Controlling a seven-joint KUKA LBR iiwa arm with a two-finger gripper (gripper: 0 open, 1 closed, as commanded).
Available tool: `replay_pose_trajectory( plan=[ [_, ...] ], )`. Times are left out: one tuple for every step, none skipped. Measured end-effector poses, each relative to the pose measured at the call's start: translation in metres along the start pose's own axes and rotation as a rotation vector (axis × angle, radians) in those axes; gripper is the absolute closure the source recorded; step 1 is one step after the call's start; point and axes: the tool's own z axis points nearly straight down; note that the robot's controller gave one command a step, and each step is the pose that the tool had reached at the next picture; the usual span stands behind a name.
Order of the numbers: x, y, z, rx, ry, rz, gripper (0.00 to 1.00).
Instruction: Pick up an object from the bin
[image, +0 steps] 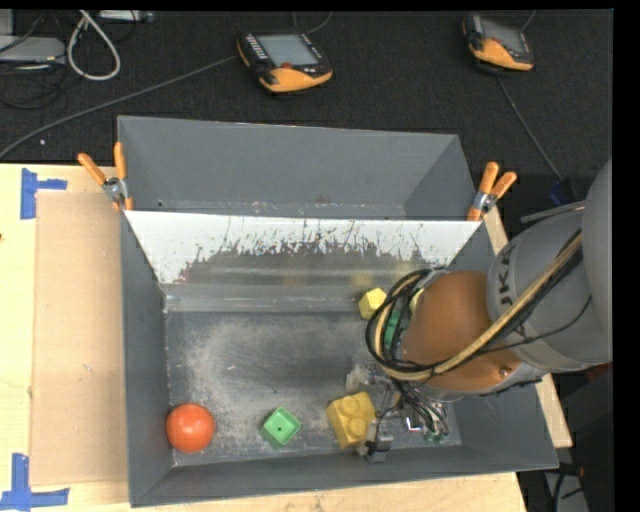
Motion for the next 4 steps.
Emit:
replay_pose_trajectory(
  plan=[
    [-0.003,0.015,-0.001,-0.008,0.003,-0.294,1.00],
    [-0.003,0.015,-0.001,-0.008,0.003,-0.295,1.00],
    [-0.002,0.015,-0.009,-0.009,0.009,-0.297,1.00],
    [-0.001,0.016,-0.023,-0.009,0.010,-0.298,1.00]
  ],
)
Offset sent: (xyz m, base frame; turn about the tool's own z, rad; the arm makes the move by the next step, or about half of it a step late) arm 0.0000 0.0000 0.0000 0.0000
